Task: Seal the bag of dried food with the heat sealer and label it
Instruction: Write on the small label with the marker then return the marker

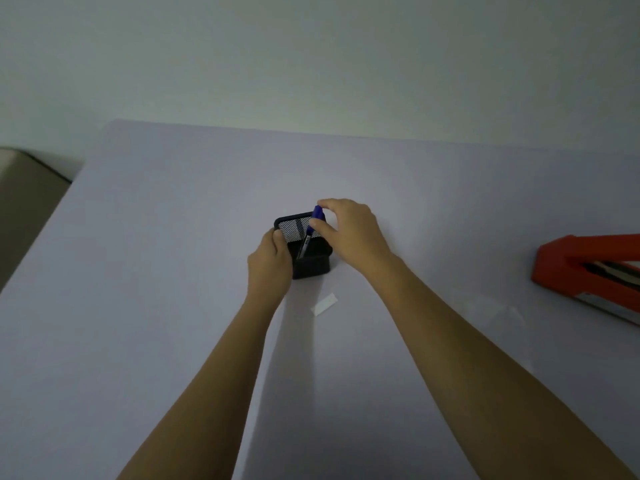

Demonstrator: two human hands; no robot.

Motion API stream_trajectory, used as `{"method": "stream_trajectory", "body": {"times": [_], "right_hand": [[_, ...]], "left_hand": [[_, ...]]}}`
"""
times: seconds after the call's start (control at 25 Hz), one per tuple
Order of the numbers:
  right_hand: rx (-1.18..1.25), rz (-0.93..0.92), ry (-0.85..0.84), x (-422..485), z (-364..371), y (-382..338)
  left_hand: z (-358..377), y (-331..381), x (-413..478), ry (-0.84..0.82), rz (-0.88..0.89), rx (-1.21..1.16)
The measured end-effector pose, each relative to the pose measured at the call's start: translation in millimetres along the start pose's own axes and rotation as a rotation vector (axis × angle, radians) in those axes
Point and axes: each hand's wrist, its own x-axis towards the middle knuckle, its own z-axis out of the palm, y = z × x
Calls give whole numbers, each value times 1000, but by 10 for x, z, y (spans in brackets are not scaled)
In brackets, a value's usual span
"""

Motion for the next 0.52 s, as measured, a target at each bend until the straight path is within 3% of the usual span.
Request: {"method": "stream_trajectory", "body": {"times": [0.12, 0.28, 0.44, 0.52], "right_hand": [[66, -71, 85, -31, 76, -49], [272, -18, 123, -115, -25, -186], [412, 28, 395, -163, -458, -264], [468, 70, 449, -196, -650, -296]], "left_hand": [[34, -9, -10, -9, -17, -30], [-33, -22, 8, -71, -24, -52], [-314, -4, -81, 36, 290, -16], [-390, 61, -140, -51, 424, 7]]}}
